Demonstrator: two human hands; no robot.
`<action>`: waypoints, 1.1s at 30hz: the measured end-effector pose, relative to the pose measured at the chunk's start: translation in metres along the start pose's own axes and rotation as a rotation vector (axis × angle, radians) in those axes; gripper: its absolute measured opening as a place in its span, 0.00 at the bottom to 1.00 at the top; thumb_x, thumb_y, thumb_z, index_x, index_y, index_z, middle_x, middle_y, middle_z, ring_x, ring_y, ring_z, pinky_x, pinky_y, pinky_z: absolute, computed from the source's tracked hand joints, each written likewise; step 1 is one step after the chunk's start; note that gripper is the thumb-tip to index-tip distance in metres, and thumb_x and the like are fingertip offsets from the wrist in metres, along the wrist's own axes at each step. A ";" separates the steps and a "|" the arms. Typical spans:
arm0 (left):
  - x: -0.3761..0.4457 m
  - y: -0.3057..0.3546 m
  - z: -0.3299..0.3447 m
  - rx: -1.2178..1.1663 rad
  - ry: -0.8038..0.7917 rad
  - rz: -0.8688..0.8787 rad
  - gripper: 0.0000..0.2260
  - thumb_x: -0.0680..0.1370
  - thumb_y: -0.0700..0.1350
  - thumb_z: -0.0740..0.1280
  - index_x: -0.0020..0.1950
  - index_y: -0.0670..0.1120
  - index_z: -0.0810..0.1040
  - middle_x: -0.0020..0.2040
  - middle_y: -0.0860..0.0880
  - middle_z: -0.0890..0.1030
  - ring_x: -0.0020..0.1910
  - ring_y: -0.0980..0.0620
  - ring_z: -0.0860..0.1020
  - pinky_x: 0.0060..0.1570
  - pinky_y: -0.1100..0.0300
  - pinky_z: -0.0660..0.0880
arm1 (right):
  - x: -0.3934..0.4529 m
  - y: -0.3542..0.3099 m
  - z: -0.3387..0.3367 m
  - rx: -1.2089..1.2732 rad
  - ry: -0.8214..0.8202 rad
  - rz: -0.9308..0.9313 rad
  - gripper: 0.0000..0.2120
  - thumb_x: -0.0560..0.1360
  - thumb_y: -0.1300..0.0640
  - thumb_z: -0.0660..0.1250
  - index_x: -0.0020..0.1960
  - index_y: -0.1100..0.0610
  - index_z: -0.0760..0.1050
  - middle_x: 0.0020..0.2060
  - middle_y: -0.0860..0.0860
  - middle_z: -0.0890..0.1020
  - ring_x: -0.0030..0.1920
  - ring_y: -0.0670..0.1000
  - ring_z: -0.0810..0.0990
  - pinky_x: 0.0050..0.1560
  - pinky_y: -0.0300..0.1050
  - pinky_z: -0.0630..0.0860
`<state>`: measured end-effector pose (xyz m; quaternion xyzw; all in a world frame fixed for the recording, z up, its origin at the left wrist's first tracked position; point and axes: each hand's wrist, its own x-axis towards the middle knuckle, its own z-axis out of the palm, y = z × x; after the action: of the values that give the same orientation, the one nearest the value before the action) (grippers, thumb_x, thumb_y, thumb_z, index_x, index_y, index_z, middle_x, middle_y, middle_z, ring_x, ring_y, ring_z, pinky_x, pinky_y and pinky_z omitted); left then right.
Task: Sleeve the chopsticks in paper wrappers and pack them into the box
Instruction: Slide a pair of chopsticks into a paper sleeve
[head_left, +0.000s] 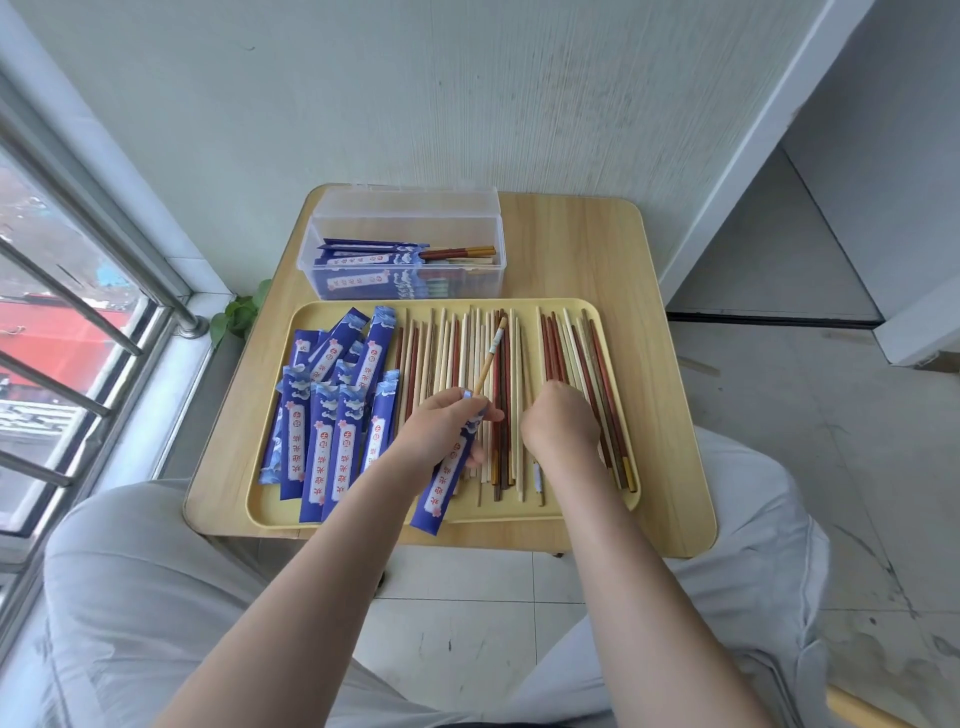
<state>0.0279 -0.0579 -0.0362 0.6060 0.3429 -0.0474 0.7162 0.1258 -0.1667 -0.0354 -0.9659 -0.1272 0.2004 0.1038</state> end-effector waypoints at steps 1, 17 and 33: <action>0.000 0.000 0.000 0.008 0.008 -0.005 0.11 0.83 0.46 0.64 0.60 0.39 0.76 0.52 0.49 0.86 0.27 0.51 0.78 0.31 0.60 0.79 | 0.000 -0.001 -0.001 -0.020 -0.011 0.002 0.08 0.80 0.66 0.62 0.57 0.61 0.75 0.45 0.54 0.77 0.43 0.55 0.78 0.38 0.45 0.74; -0.004 -0.002 -0.013 -0.055 0.147 0.016 0.13 0.82 0.42 0.56 0.52 0.38 0.78 0.33 0.44 0.80 0.25 0.48 0.73 0.27 0.58 0.73 | -0.010 0.000 -0.045 1.085 -0.164 -0.206 0.13 0.79 0.67 0.56 0.53 0.58 0.79 0.40 0.57 0.85 0.32 0.51 0.81 0.28 0.41 0.72; -0.010 0.006 -0.019 -0.015 -0.011 0.004 0.12 0.80 0.45 0.57 0.46 0.39 0.76 0.32 0.41 0.77 0.24 0.47 0.69 0.28 0.59 0.68 | -0.006 -0.004 -0.044 1.255 0.198 -0.261 0.16 0.85 0.53 0.58 0.41 0.56 0.76 0.27 0.47 0.71 0.27 0.46 0.68 0.29 0.38 0.66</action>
<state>0.0148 -0.0422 -0.0264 0.6008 0.3381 -0.0469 0.7229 0.1379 -0.1717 0.0074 -0.7121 -0.0922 0.1323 0.6833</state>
